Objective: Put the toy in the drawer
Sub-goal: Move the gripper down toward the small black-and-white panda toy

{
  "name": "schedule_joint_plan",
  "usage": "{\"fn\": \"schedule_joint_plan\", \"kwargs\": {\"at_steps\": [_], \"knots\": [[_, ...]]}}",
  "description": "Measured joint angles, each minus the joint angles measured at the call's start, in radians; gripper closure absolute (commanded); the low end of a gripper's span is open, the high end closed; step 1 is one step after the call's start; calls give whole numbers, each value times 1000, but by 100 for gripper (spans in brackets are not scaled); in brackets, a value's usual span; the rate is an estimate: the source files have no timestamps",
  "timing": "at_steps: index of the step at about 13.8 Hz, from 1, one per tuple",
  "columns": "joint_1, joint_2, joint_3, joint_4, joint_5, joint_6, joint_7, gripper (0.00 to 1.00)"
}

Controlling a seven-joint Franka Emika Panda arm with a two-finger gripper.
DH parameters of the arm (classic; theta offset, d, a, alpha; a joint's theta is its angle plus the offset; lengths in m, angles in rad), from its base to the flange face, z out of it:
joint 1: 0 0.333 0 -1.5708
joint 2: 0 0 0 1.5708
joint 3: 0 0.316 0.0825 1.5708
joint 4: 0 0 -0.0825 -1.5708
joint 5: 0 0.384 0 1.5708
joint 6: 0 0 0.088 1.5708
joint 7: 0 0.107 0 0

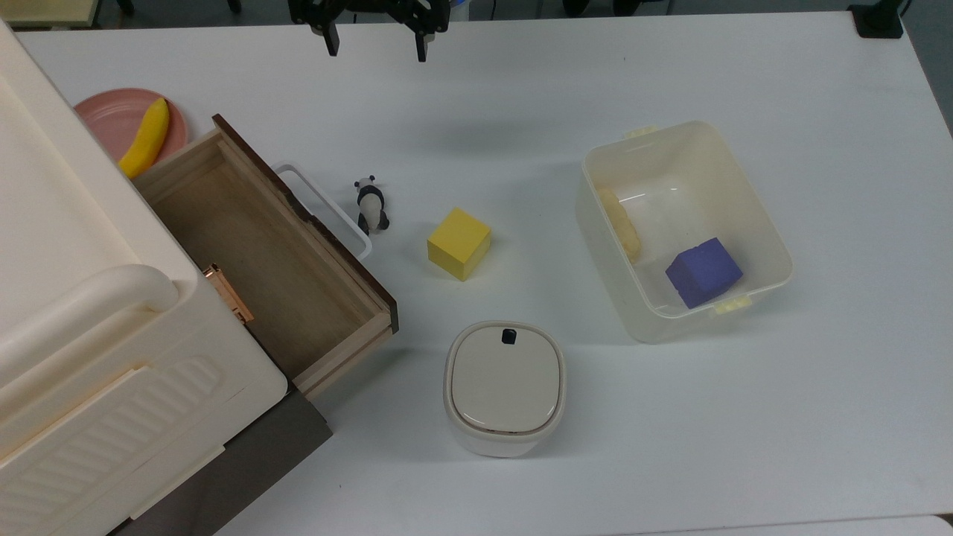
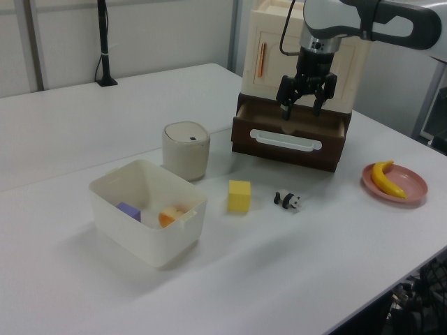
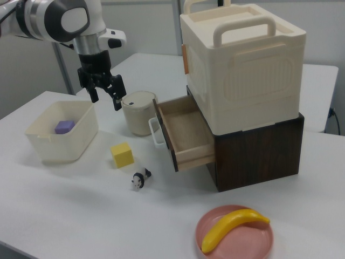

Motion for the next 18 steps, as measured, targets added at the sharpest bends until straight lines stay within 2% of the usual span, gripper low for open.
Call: {"fn": "schedule_joint_plan", "kwargs": {"at_steps": [13, 16, 17, 18], "knots": [[0, 2, 5, -7, -8, 0, -21, 0], [0, 3, 5, -51, -8, 37, -22, 0], [0, 3, 6, -83, -8, 95, -22, 0], [0, 5, 6, -153, -8, 203, -22, 0]]}}
